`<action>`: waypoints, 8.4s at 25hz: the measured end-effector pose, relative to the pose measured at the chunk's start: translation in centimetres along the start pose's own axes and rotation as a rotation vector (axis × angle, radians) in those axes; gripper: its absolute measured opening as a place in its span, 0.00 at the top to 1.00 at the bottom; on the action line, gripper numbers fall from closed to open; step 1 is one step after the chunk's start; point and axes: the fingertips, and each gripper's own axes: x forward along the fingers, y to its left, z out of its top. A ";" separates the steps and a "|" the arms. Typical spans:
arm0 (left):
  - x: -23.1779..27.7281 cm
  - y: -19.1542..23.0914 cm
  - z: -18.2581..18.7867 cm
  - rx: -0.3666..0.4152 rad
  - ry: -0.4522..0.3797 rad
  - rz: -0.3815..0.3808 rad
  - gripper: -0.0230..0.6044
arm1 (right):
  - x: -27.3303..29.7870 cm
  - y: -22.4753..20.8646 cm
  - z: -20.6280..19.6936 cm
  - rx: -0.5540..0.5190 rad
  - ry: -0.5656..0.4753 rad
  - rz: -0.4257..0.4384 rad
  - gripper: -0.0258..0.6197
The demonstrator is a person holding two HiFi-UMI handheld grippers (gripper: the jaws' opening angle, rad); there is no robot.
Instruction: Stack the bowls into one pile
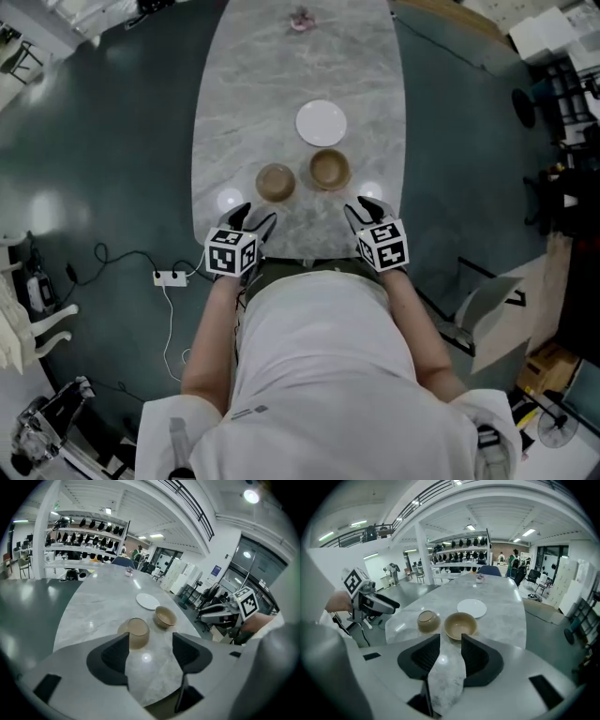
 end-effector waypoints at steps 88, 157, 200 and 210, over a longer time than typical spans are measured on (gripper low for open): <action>10.6 1.7 1.1 0.430 0.133 -0.005 0.28 | -6.9 -3.9 -8.4 0.265 0.051 -0.231 0.74; 16.5 -7.2 5.0 0.485 0.149 -0.030 0.34 | -7.5 -9.1 -10.3 0.330 0.002 -0.167 0.74; 9.0 -8.8 -1.1 0.578 0.056 -0.253 0.36 | 4.7 6.9 0.8 0.483 -0.083 0.467 0.89; 6.1 -7.3 -0.1 0.552 0.000 -0.212 0.39 | 3.2 6.9 3.5 0.483 -0.150 0.480 0.93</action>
